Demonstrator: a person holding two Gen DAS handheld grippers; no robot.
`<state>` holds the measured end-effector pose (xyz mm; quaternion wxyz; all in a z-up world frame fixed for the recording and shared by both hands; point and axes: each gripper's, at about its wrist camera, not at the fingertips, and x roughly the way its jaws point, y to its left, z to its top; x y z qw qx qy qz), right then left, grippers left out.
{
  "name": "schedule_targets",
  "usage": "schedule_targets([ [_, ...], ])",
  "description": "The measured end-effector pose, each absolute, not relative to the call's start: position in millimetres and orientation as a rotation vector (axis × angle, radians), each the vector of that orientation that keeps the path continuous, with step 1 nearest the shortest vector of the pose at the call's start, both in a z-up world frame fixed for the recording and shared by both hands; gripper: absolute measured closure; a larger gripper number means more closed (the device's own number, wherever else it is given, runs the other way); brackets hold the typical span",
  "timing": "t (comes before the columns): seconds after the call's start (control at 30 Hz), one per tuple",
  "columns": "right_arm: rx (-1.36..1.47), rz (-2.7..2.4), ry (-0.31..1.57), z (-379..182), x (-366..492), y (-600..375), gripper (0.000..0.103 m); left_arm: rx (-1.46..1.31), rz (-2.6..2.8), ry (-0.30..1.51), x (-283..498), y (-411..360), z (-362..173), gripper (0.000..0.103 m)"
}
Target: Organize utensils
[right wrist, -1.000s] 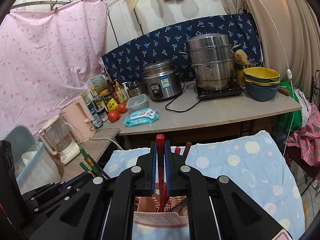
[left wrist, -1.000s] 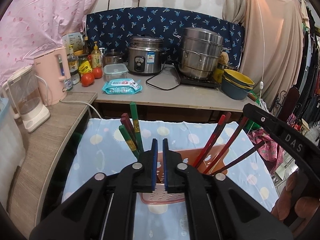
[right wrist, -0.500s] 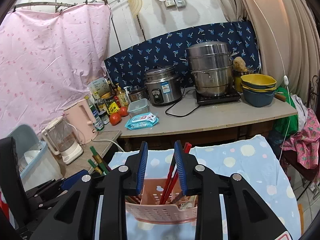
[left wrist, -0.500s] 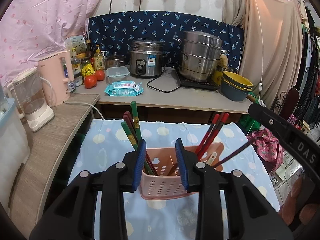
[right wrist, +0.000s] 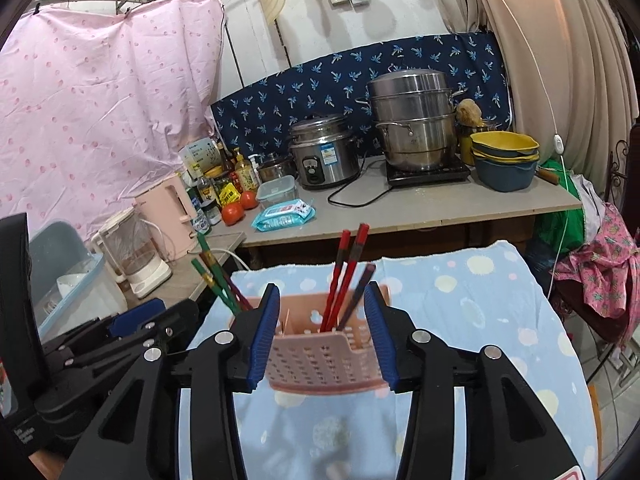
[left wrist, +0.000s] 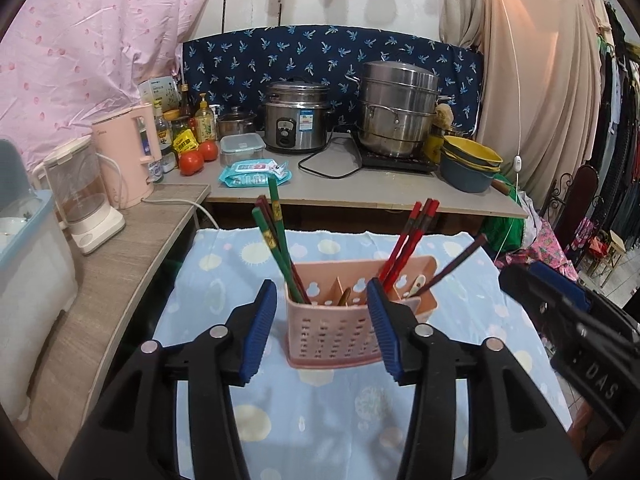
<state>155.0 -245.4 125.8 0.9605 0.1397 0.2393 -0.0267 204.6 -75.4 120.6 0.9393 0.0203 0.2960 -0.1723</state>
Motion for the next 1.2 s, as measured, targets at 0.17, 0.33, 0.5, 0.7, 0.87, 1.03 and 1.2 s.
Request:
schedule_targets([
  [0.17, 0.258, -0.068, 0.525, 115, 136, -241, 0.057, 0.049, -0.339, 0.616, 187, -73, 111, 0.043],
  [0.33, 0.232, -0.109, 0.566, 97, 118, -239, 0.056, 0.044, -0.327, 0.653, 174, -70, 97, 0.039],
  [0.5, 0.244, -0.126, 0.622, 79, 109, -242, 0.053, 0.056, -0.311, 0.68, 164, -70, 82, 0.031],
  [0.7, 0.229, -0.158, 0.659, 63, 99, -242, 0.046, 0.059, -0.292, 0.709, 156, -67, 68, 0.023],
  [0.87, 0.238, -0.16, 0.666, 55, 93, -242, 0.021, 0.063, -0.275, 0.722, 150, -66, 58, 0.015],
  [1.03, 0.221, -0.166, 0.678, 48, 90, -240, 0.019, 0.065, -0.265, 0.742, 148, -65, 50, 0.011],
  [1.2, 0.206, -0.18, 0.689, 42, 88, -239, 0.01, 0.067, -0.247, 0.764, 148, -64, 42, 0.009],
])
